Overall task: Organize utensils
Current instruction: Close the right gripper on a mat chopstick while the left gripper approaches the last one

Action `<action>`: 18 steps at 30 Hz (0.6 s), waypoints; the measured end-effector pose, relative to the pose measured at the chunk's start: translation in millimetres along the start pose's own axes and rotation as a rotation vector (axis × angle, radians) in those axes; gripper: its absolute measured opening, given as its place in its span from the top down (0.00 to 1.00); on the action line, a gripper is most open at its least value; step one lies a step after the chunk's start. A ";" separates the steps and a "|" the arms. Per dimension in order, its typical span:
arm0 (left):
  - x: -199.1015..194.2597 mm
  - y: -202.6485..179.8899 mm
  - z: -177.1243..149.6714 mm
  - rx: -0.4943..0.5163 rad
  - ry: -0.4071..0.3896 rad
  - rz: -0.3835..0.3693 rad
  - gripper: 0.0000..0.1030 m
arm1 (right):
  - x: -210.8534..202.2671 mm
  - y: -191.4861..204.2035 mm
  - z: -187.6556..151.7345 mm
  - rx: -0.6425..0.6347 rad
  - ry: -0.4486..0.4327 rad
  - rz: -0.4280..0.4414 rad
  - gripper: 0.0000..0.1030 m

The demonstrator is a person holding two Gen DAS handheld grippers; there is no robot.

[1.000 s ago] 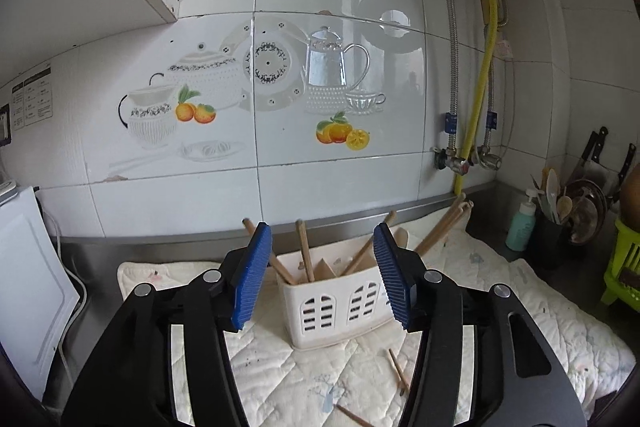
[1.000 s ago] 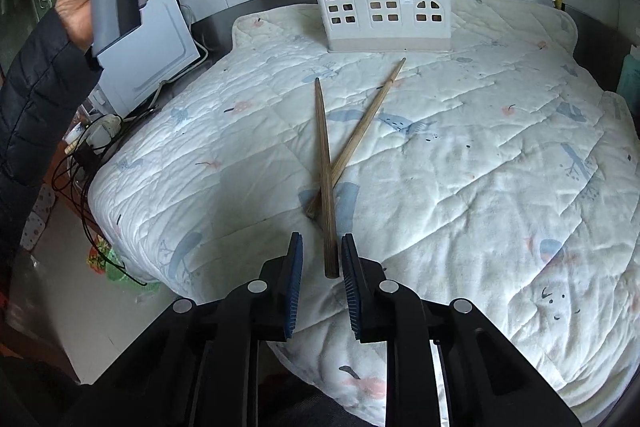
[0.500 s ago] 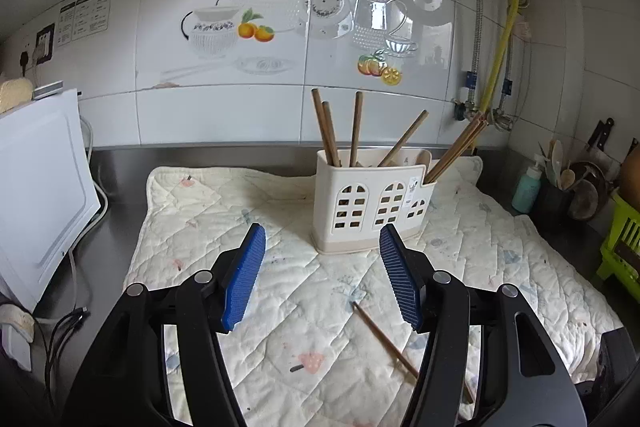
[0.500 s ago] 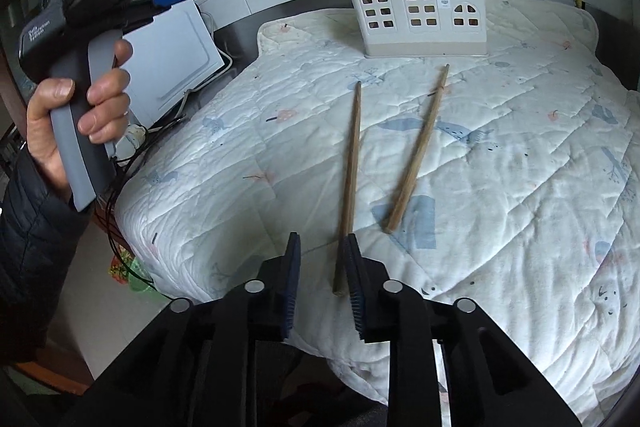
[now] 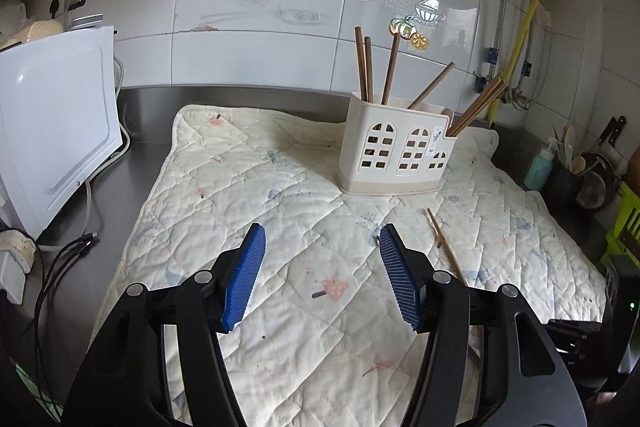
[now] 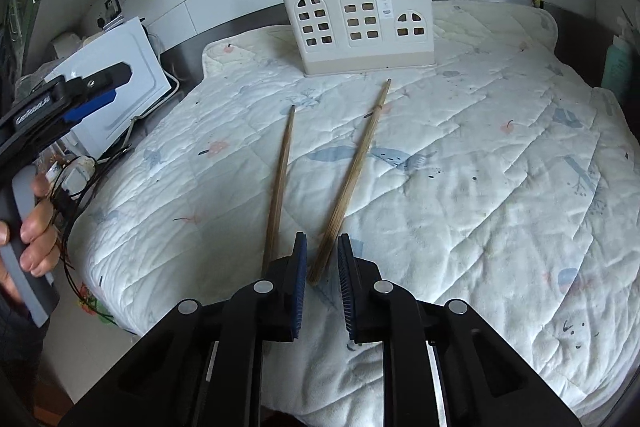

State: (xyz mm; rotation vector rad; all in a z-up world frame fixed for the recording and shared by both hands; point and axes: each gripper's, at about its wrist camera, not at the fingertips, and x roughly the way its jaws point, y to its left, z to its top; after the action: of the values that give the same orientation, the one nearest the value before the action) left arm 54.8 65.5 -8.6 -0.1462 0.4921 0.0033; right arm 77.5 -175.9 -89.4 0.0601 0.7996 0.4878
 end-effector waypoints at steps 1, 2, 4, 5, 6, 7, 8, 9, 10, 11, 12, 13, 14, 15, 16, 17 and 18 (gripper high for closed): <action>-0.9 0.1 -2.5 -0.001 0.006 0.000 0.42 | 2.9 0.1 0.7 0.009 0.003 0.002 0.85; -2.2 0.5 -5.5 -0.001 0.011 0.002 0.42 | 6.6 0.4 1.8 0.019 0.004 -0.004 0.85; -5.3 1.7 -10.8 -0.005 0.016 0.008 0.42 | 11.8 3.7 2.9 0.017 -0.002 -0.032 0.85; -7.2 2.2 -13.6 -0.009 0.017 0.007 0.42 | 14.7 5.2 3.0 0.018 -0.002 -0.045 0.85; -8.6 2.4 -16.1 -0.010 0.019 0.007 0.42 | 16.1 6.3 3.4 0.022 -0.006 -0.054 0.85; -10.2 1.9 -19.6 -0.011 0.024 0.004 0.42 | 16.3 7.5 3.8 0.019 -0.012 -0.067 0.85; -11.4 1.1 -22.7 -0.011 0.028 -0.001 0.42 | 17.5 10.0 4.1 0.008 -0.016 -0.085 0.86; -12.1 0.1 -25.2 -0.011 0.033 -0.006 0.42 | 18.7 11.3 4.0 -0.001 -0.019 -0.096 0.88; -13.0 -2.3 -28.6 -0.007 0.041 -0.014 0.42 | 19.4 12.4 4.1 -0.013 -0.022 -0.107 0.89; -14.0 -5.5 -31.9 0.001 0.047 -0.020 0.42 | 19.7 12.0 4.4 -0.018 -0.022 -0.112 0.90; -15.2 -8.4 -35.1 0.008 0.050 -0.021 0.42 | 18.8 10.3 5.1 -0.012 -0.020 -0.109 0.92; -16.7 -12.1 -38.7 0.018 0.054 -0.024 0.42 | 17.7 8.0 5.4 -0.008 -0.019 -0.103 0.93; -17.7 -15.9 -42.5 0.021 0.062 -0.038 0.43 | 15.9 5.5 5.5 -0.008 -0.018 -0.100 0.93; -18.5 -19.9 -46.4 0.023 0.071 -0.049 0.43 | 14.0 3.3 5.2 -0.012 -0.018 -0.098 0.93; -19.1 -23.2 -50.3 0.021 0.076 -0.055 0.43 | 11.6 1.8 4.3 -0.015 -0.018 -0.096 0.93; -19.7 -27.7 -54.6 0.018 0.082 -0.064 0.43 | 9.7 0.2 3.6 -0.017 -0.019 -0.096 0.93; -20.0 -32.2 -58.4 0.017 0.088 -0.072 0.43 | 6.4 -2.9 2.8 -0.021 -0.021 -0.099 0.93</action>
State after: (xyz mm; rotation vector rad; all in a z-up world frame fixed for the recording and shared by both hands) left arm 11.0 26.0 -45.6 -0.1474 0.5746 -0.0785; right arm 84.3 -175.2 -92.4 0.0065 0.7734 0.4012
